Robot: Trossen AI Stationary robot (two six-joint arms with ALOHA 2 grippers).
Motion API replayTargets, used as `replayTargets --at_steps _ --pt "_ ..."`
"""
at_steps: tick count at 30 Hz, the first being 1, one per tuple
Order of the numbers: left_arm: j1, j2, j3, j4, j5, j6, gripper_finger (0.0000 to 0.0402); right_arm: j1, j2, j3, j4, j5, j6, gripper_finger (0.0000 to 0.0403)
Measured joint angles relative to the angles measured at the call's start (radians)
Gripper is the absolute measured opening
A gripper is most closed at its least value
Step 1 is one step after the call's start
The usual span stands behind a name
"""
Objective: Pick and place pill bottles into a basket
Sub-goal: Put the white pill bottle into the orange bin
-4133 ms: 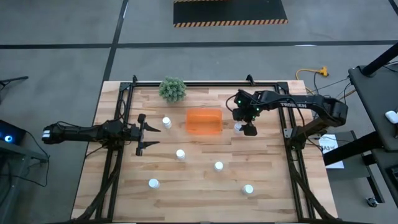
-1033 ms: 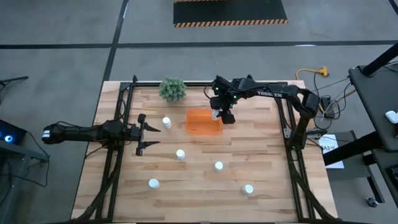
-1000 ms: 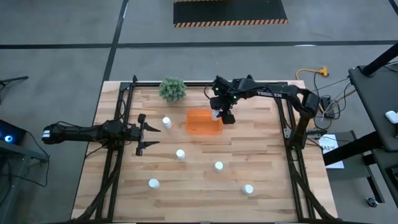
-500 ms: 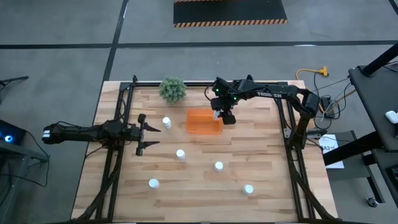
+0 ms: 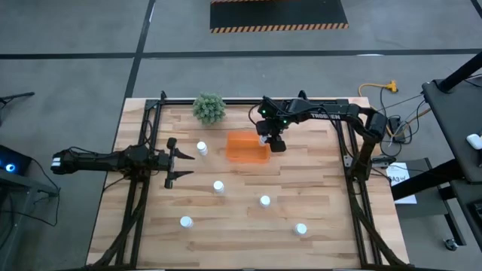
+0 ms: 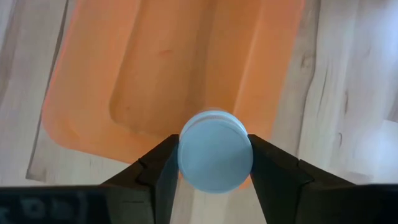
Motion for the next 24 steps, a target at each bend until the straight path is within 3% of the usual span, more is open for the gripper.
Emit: replayTargets --at_steps 12,24 --pt "0.000 0.000 0.000 0.000 0.000 0.000 0.0217 0.000 0.000 0.004 0.007 0.021 0.001 0.0174" --pt "0.000 0.000 0.000 0.000 0.000 0.000 0.0217 0.000 0.000 0.004 0.005 0.021 0.013 0.0232"
